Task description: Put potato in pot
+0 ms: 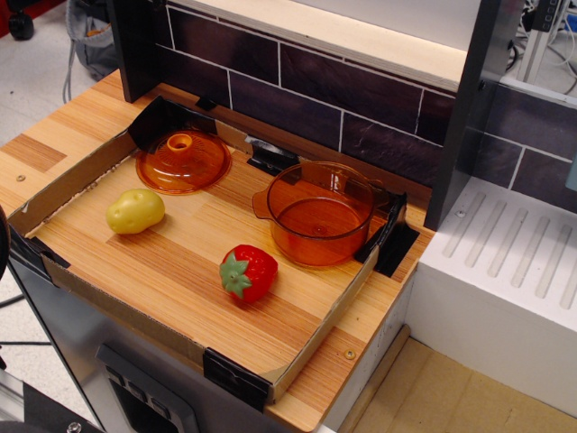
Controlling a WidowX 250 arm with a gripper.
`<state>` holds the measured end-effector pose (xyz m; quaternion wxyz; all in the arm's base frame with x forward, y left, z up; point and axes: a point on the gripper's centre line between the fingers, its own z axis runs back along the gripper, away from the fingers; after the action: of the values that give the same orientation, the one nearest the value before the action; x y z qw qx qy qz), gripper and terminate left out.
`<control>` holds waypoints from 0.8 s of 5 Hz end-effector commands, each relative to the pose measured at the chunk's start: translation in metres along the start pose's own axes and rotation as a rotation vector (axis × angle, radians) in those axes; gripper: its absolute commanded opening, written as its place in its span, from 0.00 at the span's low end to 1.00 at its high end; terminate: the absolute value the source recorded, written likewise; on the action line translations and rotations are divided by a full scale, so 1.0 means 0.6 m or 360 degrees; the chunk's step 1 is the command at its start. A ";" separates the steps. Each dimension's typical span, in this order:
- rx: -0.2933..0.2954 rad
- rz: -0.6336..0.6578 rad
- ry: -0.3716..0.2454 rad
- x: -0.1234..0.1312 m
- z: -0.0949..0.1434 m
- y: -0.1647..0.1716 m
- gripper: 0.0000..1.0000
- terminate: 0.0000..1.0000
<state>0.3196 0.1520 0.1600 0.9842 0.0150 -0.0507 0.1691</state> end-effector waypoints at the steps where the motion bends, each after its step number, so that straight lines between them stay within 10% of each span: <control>1: 0.0000 0.0000 0.0000 0.000 0.000 0.000 1.00 0.00; 4: -0.0323 -0.0861 0.0061 -0.070 -0.050 0.023 1.00 0.00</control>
<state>0.2749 0.1493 0.1107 0.9906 -0.0860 -0.0256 -0.1032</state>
